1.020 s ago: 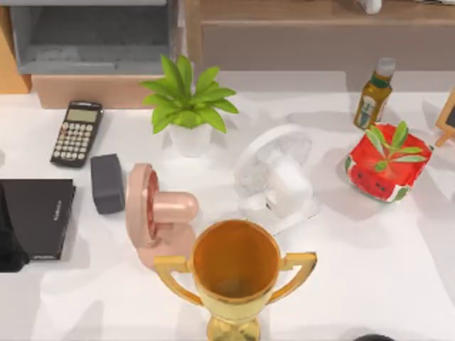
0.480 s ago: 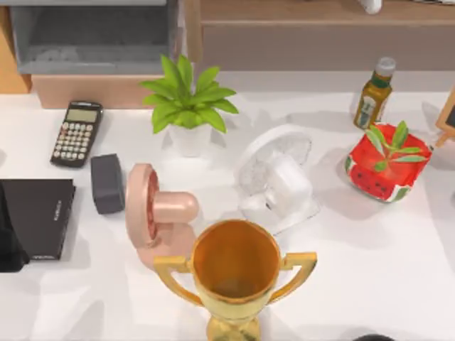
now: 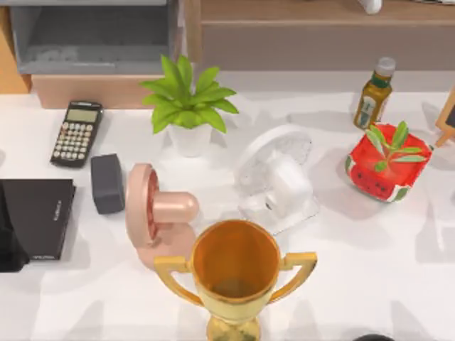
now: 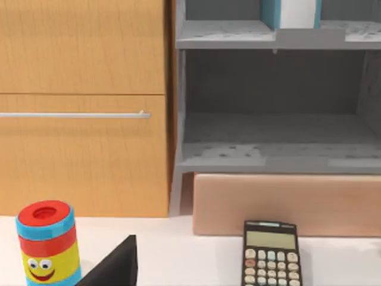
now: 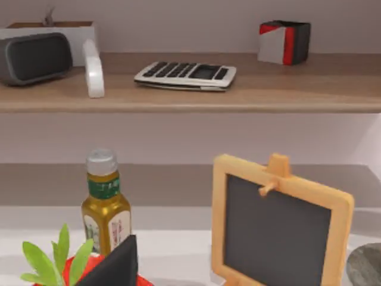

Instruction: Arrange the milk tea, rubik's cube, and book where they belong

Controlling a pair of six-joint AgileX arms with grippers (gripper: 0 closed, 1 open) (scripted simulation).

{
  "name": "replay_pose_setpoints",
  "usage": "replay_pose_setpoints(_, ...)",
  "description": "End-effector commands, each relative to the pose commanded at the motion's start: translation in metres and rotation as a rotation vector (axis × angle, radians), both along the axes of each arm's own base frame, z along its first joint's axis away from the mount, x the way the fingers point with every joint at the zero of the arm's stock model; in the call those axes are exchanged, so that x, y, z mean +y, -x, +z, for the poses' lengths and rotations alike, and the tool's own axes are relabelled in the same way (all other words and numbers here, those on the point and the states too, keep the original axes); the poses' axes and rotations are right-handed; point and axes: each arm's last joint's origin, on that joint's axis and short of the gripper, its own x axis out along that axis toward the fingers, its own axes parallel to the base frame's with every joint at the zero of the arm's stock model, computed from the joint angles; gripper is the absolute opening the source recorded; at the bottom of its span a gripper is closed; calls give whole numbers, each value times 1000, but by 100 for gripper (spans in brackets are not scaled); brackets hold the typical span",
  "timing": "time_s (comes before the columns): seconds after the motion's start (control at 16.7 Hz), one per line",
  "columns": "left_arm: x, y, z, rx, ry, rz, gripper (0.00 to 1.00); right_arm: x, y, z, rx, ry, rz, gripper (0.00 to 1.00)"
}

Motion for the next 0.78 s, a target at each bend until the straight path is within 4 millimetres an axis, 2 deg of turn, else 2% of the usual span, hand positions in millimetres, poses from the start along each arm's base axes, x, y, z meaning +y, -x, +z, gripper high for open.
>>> replay_pose_setpoints(0.18, 0, 0, 0, 0, 0, 0, 100, -1, 1, -19, 1, 0, 2, 100)
replay_pose_setpoints(0.54, 0, 0, 0, 0, 0, 0, 100, -1, 1, -20, 1, 0, 2, 100)
replay_pose_setpoints(0.66, 0, 0, 8, -8, -1, -2, 100, -1, 1, -20, 1, 0, 2, 100)
replay_pose_setpoints(0.78, -1, -2, 26, -26, 0, -4, 100, -1, 1, -20, 1, 0, 2, 100)
